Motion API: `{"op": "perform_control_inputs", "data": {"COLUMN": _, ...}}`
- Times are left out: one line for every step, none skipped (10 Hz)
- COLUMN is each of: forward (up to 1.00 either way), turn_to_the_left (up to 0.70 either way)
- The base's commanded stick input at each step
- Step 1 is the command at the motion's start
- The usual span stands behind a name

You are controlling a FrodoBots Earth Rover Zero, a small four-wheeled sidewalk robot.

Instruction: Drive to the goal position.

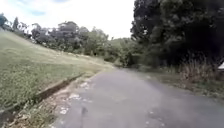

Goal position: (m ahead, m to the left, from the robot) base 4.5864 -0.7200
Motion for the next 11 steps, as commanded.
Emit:
{"op": "perform_control_inputs", "data": {"forward": 1.0, "turn_to_the_left": 0.0}}
{"op": "perform_control_inputs", "data": {"forward": 1.0, "turn_to_the_left": 0.0}}
{"op": "perform_control_inputs", "data": {"forward": 1.0, "turn_to_the_left": 0.0}}
{"op": "perform_control_inputs", "data": {"forward": 1.0, "turn_to_the_left": 0.0}}
{"op": "perform_control_inputs", "data": {"forward": 1.0, "turn_to_the_left": -0.06}}
{"op": "perform_control_inputs", "data": {"forward": 1.0, "turn_to_the_left": -0.23}}
{"op": "perform_control_inputs", "data": {"forward": 1.0, "turn_to_the_left": -0.35}}
{"op": "perform_control_inputs", "data": {"forward": 1.0, "turn_to_the_left": -0.4}}
{"op": "perform_control_inputs", "data": {"forward": 1.0, "turn_to_the_left": -0.15}}
{"op": "perform_control_inputs", "data": {"forward": 1.0, "turn_to_the_left": 0.0}}
{"op": "perform_control_inputs", "data": {"forward": 1.0, "turn_to_the_left": 0.0}}
